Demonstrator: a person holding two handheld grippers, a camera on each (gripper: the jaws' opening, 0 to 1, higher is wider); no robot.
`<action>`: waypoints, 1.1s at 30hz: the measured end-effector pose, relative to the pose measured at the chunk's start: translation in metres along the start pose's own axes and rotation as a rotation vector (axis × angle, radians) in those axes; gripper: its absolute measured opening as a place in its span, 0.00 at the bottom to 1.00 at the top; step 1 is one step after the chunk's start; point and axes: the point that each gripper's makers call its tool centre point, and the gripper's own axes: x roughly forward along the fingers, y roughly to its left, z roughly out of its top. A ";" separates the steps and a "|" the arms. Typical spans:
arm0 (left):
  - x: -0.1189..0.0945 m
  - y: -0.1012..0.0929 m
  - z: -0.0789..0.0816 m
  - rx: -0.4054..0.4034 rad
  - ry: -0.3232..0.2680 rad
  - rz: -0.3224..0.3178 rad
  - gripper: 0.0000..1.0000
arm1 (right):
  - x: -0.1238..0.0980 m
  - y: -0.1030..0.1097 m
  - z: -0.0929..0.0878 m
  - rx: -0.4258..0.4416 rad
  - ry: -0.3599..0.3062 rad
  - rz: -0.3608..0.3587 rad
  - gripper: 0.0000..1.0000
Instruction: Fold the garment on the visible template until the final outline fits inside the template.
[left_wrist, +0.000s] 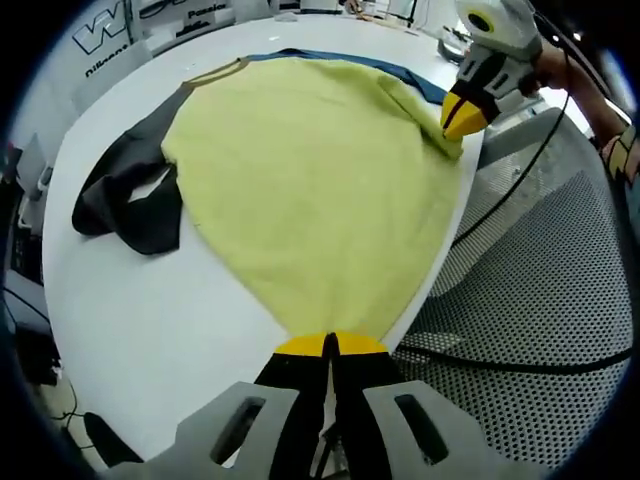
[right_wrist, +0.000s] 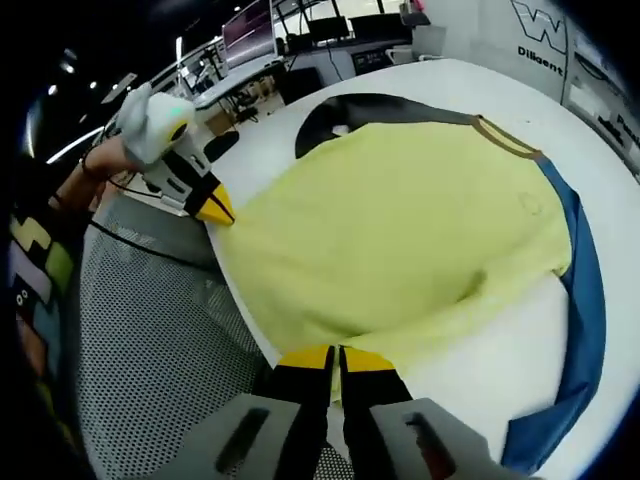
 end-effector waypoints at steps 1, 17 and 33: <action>0.000 0.000 0.000 0.000 0.000 -0.001 0.00 | 0.003 0.001 0.001 -0.010 0.005 0.005 0.00; 0.000 0.000 0.000 -0.011 -0.005 0.001 0.00 | 0.027 0.004 0.007 -0.056 0.039 0.059 0.03; 0.000 0.000 0.001 -0.022 -0.011 -0.005 0.00 | -0.018 -0.021 -0.006 -0.032 -0.048 -0.078 0.26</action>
